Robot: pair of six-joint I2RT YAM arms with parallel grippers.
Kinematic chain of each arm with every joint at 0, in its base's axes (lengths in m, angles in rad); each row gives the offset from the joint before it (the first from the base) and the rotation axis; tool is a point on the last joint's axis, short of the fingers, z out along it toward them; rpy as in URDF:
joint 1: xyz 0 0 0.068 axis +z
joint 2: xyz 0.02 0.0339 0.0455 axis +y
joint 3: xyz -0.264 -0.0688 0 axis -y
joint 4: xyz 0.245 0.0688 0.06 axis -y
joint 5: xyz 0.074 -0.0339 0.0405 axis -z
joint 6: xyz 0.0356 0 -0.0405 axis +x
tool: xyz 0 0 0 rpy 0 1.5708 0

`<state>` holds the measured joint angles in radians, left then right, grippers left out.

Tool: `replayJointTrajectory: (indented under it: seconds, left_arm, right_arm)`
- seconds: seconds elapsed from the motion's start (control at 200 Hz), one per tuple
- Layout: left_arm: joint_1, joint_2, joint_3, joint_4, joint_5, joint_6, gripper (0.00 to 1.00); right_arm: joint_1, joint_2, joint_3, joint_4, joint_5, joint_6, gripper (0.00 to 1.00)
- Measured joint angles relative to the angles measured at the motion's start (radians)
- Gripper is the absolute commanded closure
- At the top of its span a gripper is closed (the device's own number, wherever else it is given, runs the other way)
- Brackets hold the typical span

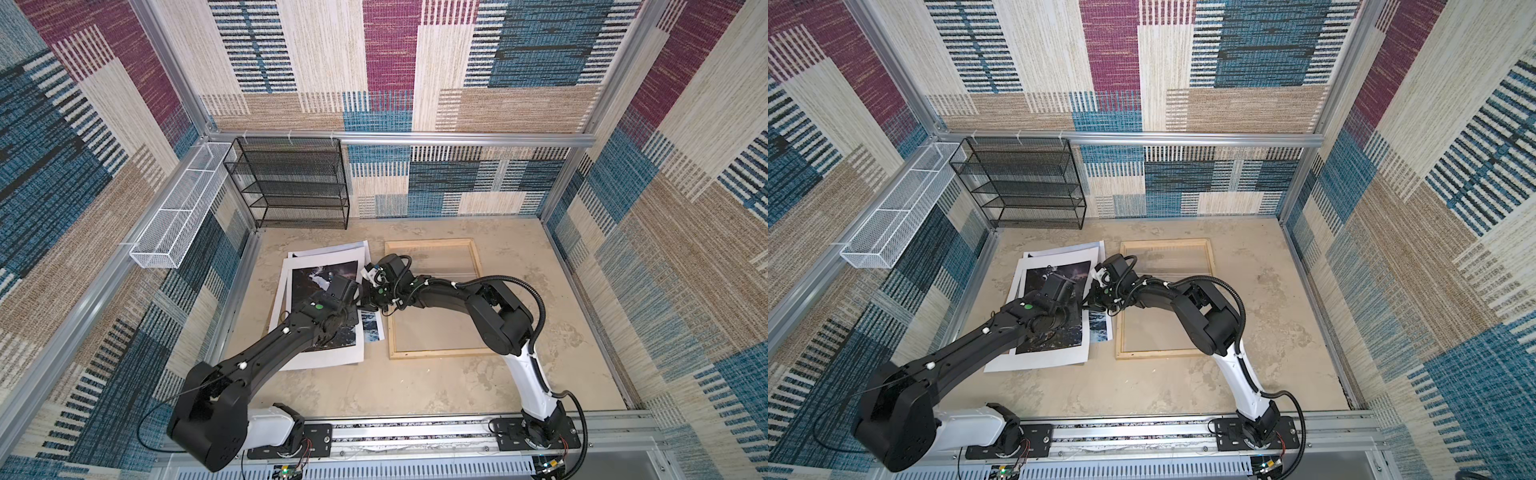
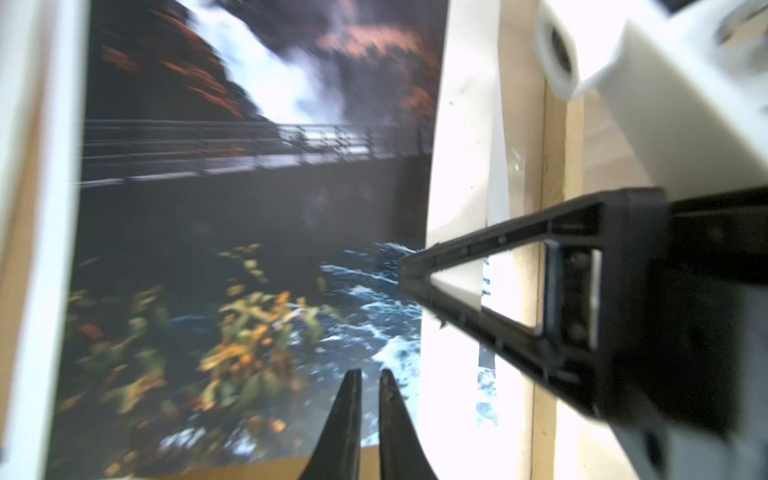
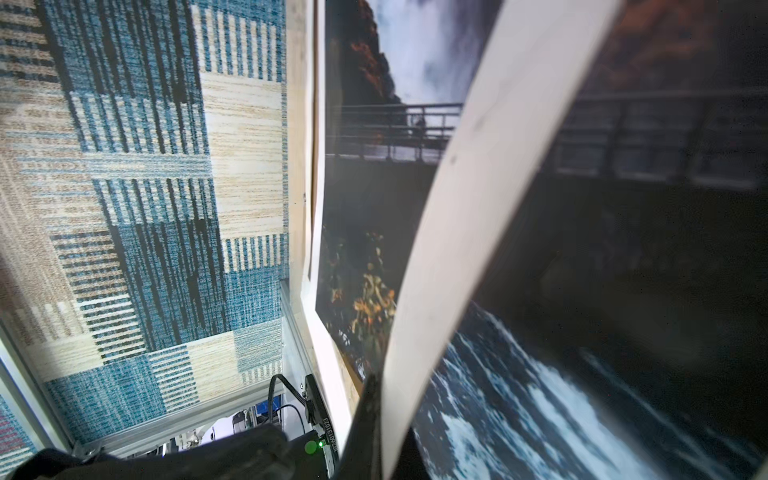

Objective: Put the photo into the frame
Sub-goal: 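Peel up the white mat with the right gripper while the left holds the stack, then carry the white mat over the wooden frame with the right gripper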

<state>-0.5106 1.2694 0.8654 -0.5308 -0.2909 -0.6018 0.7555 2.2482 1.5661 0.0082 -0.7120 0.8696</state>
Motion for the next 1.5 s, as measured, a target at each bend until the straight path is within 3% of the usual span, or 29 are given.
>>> replayJointTrajectory:
  seconds: [0.185, 0.391, 0.636, 0.866, 1.182, 1.497]
  left_arm:
    - [0.006, -0.151, 0.049, -0.123, -0.118, -0.019, 0.82]
    - [0.018, -0.195, 0.084, -0.215, -0.187, -0.020, 0.82]
    - [0.026, -0.200, 0.095, -0.254, -0.205, -0.020, 0.82]
    - [0.031, -0.199, 0.146, -0.281, -0.228, -0.018, 0.80]
    - [0.031, -0.136, 0.221, -0.275, -0.219, 0.003, 0.79]
    - [0.025, -0.024, 0.238, -0.184, -0.113, 0.011, 0.77]
  right_arm:
    - [0.011, 0.068, 0.181, 0.000, -0.031, 0.008, 1.00]
    - [0.031, 0.121, 0.377, -0.005, -0.072, 0.005, 1.00]
    - [0.028, 0.101, 0.442, -0.079, -0.096, -0.062, 1.00]
    - [-0.002, -0.006, 0.461, -0.200, -0.100, -0.179, 1.00]
    - [-0.152, -0.237, 0.253, -0.378, -0.105, -0.385, 1.00]
    - [-0.371, -0.501, -0.023, -0.579, -0.048, -0.656, 1.00]
